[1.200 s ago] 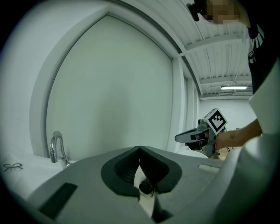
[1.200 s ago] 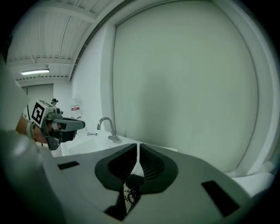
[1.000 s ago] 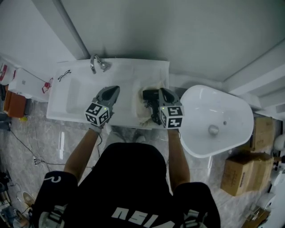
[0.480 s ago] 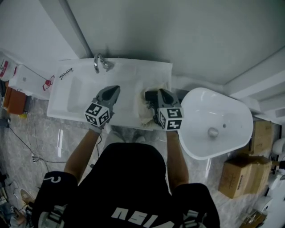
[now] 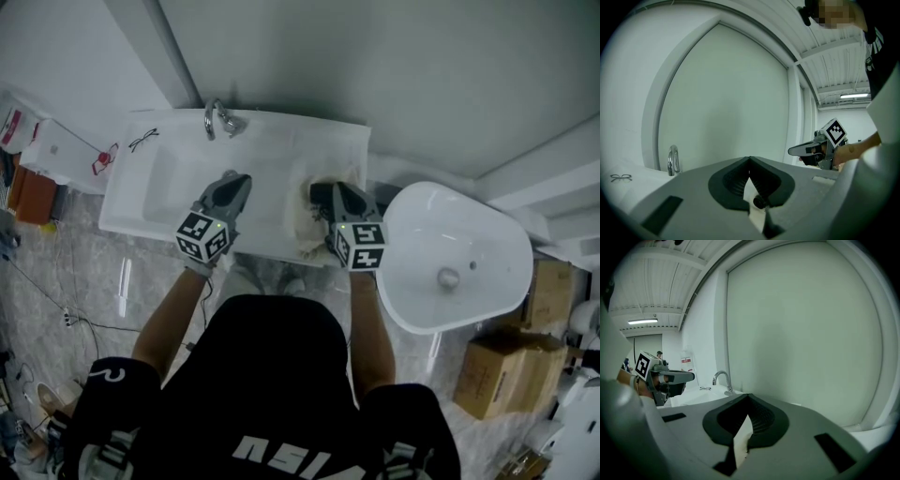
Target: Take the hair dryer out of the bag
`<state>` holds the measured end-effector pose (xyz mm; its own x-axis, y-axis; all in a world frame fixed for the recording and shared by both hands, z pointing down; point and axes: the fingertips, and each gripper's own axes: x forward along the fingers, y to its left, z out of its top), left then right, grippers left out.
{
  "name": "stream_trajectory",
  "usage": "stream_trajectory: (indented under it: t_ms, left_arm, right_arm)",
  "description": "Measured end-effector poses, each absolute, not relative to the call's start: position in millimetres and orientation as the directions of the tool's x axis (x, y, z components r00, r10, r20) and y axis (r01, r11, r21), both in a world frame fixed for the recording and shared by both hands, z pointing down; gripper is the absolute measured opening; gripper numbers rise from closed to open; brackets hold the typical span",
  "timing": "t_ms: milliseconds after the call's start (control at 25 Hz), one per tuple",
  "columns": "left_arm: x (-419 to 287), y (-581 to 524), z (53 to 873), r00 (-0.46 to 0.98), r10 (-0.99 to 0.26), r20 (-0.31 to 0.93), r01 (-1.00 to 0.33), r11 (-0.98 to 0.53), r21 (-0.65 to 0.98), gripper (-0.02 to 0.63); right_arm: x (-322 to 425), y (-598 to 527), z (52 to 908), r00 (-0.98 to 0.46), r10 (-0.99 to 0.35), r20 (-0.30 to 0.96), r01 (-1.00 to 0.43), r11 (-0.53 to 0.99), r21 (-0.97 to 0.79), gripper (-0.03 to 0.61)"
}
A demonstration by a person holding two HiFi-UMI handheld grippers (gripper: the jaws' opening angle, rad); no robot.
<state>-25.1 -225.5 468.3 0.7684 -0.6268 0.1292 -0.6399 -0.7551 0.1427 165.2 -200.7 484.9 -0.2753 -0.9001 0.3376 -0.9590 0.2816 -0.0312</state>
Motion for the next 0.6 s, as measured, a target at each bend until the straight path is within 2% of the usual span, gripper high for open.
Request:
stream_trajectory:
  t_ms: [600]
  left_arm:
    - [-27.7,-217.8,471.0,0.766,-0.629,0.133,-0.643,-0.750,0.155,-0.002]
  right_arm:
    - [166.8,-189.1,501.7,-0.266,-0.891,0.367,-0.961,0.275,-0.027,-0.004]
